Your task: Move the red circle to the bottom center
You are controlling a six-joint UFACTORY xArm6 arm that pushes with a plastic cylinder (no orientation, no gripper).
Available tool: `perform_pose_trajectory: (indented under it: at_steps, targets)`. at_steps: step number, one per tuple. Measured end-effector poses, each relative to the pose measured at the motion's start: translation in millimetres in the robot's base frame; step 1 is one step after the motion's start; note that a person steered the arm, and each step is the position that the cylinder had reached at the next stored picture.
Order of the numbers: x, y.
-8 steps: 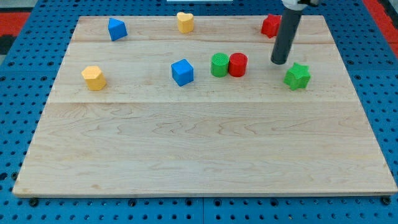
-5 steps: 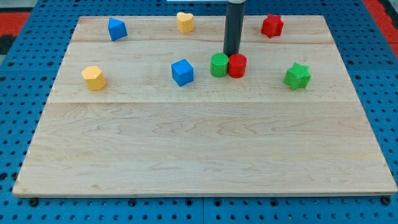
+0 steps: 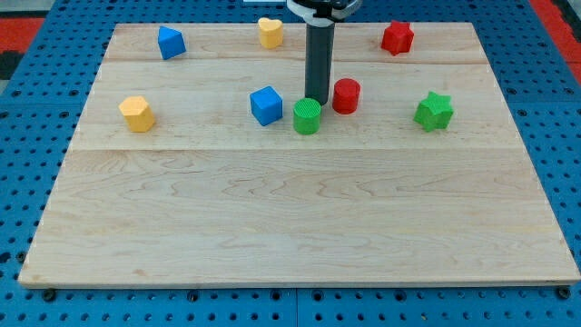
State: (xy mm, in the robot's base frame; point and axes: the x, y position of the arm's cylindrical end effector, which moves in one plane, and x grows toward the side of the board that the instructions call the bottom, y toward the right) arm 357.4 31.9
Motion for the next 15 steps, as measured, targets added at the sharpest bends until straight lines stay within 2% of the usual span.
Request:
perform_pose_trajectory:
  at_steps: [2, 3, 4, 5, 7, 9, 10, 11, 12, 13, 14, 15]
  targets:
    - [-41, 0]
    - [-19, -2]
    - [-24, 2]
    - [-45, 30]
    - [93, 41]
    - [98, 73]
    - [129, 119]
    - [170, 89]
    - [179, 122]
    - [214, 90]
    - [197, 49]
    - [204, 54]
